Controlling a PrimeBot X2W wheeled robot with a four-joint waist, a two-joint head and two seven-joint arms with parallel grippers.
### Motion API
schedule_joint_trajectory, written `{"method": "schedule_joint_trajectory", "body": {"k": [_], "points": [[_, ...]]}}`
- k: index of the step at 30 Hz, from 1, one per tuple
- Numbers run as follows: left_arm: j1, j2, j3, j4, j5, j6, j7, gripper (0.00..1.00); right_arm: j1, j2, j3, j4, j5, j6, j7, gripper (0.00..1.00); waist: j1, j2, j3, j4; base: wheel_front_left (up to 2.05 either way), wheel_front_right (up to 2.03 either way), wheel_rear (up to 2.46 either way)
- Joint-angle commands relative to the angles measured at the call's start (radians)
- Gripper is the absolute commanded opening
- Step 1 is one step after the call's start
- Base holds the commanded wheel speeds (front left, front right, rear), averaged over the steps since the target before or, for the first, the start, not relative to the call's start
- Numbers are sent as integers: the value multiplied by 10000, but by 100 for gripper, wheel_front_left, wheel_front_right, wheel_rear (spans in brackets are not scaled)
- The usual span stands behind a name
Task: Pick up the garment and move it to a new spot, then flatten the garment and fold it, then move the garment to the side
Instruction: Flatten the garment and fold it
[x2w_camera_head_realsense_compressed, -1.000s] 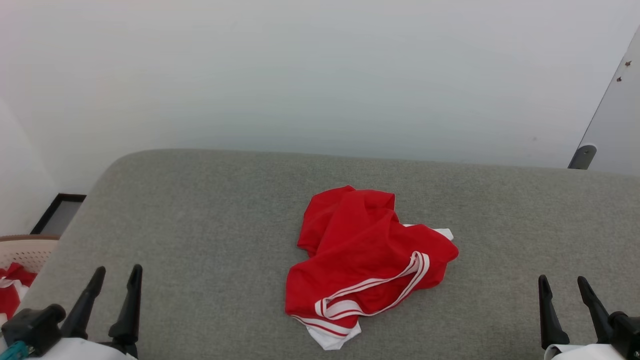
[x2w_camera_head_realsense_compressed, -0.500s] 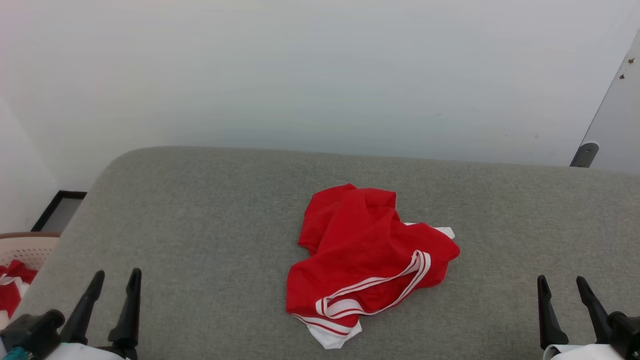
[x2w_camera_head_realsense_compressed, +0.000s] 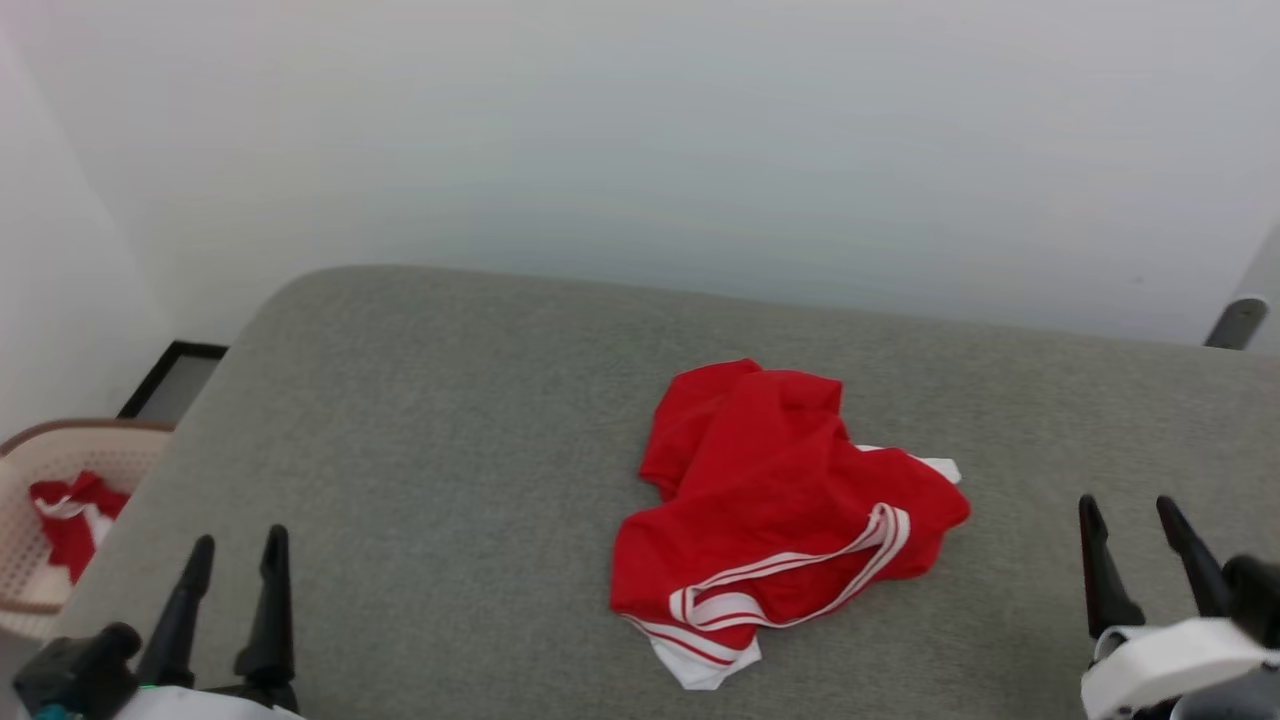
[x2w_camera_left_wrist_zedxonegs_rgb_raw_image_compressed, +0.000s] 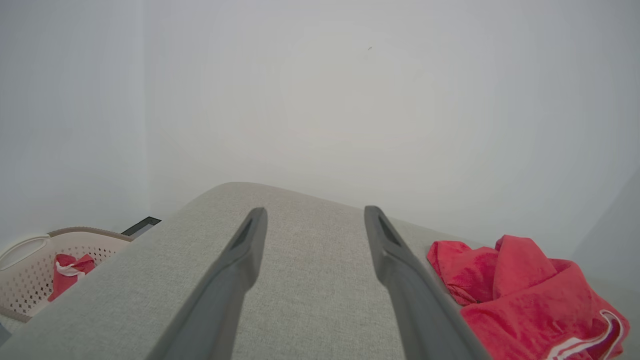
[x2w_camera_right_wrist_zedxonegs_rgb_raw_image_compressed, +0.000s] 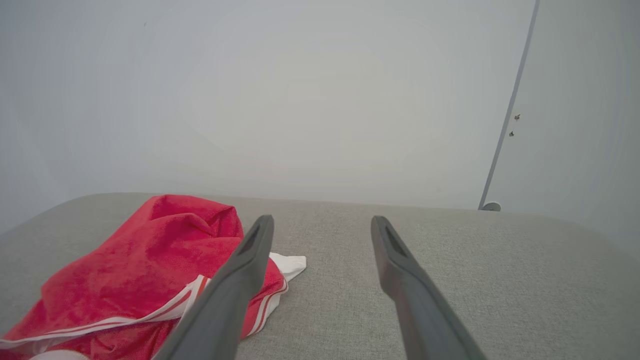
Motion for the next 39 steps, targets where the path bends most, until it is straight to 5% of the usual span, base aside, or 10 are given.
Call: {"method": "schedule_joint_trajectory", "body": {"k": [1, 18, 39], "points": [[137, -141, 50, -107, 140, -16, -2, 100, -208, -97, 8, 11, 106, 1, 133, 100, 0, 0, 174, 313, 0, 0, 0], [-342, -2026, 932, -1023, 1081, -167, -1, 100, -2814, -1488, 516, 1424, 745, 1, 3043, 100, 0, 0, 1905, 1714, 0, 0, 0], [-1262, -2320, 167, -983, 702, -173, -1, 100, -4728, -1938, 644, 4440, 1087, 1, 7001, 100, 0, 0, 3093, 2391, 0, 0, 0]]}}
